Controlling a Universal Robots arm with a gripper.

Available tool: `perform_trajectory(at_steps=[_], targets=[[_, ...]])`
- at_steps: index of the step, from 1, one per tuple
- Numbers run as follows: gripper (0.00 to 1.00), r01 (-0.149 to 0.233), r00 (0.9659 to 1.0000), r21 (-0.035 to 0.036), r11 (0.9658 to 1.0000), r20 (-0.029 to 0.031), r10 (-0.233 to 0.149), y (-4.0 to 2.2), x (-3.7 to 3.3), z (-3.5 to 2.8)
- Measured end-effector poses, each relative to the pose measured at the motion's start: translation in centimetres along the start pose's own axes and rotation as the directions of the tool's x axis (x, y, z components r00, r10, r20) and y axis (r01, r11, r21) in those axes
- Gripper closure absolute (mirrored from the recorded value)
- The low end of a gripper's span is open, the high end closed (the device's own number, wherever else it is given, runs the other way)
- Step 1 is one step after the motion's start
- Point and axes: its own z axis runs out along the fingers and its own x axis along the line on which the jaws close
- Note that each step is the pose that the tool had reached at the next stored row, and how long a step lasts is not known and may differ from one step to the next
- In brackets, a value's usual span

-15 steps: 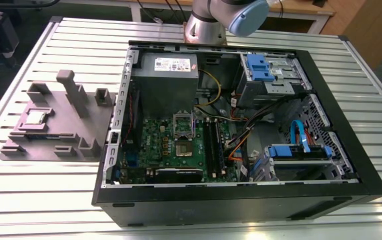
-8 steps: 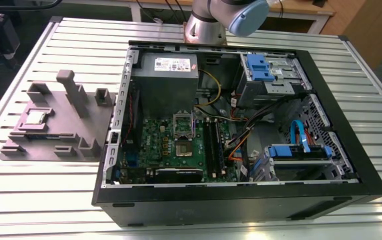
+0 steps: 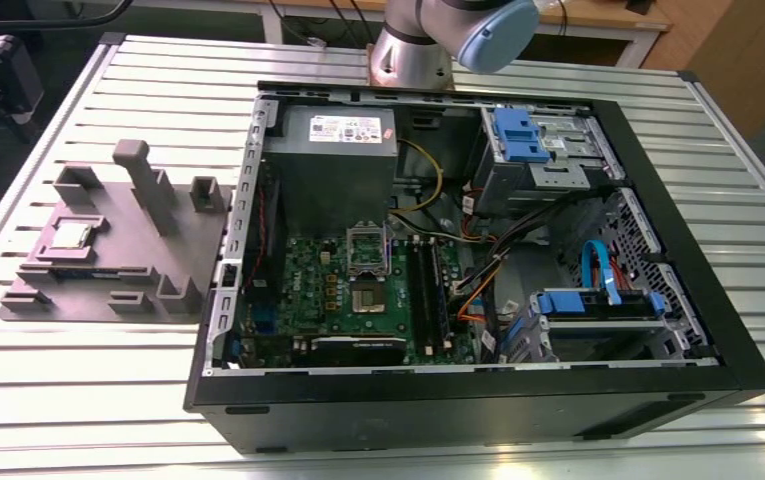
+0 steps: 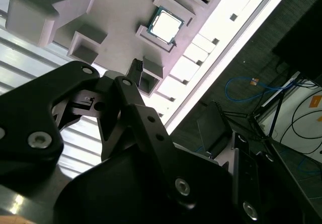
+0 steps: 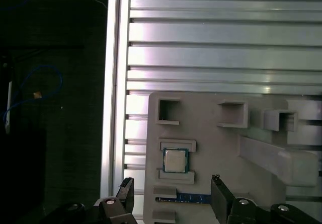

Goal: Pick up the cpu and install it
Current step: 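Pick up the cpu and move it towards the insertion slot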

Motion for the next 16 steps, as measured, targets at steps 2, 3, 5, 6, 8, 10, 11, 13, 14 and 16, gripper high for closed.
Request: perform_trajectory(at_steps=[2,3,5,6,8,10,11,13,14,16], targets=[[0.29,0.0,1.0,0.0,1.0,0.0,0.0,0.0,0.0,0.05],[0.29,0.0,1.0,0.0,1.0,0.0,0.0,0.0,0.0,0.07],[0.29,0.0,1.0,0.0,1.0,0.0,0.0,-0.01,-0.01,0.13],[0.29,0.0,1.0,0.0,1.0,0.0,0.0,-0.01,0.0,0.15],[0.29,0.0,1.0,0.0,1.0,-0.0001,0.0,-0.01,-0.01,0.19],[0.29,0.0,1.0,0.0,1.0,0.0,0.0,-0.01,-0.01,0.23],[0.29,0.0,1.0,0.0,1.0,0.0,0.0,-0.01,-0.01,0.25],[0.29,0.0,1.0,-0.0001,1.0,0.0002,0.0,-0.02,-0.01,0.34],[0.29,0.0,1.0,-0.0001,1.0,0.0,0.0,-0.02,-0.01,0.37],[0.29,0.0,1.0,0.0,1.0,0.0,0.0,-0.02,-0.02,0.44]])
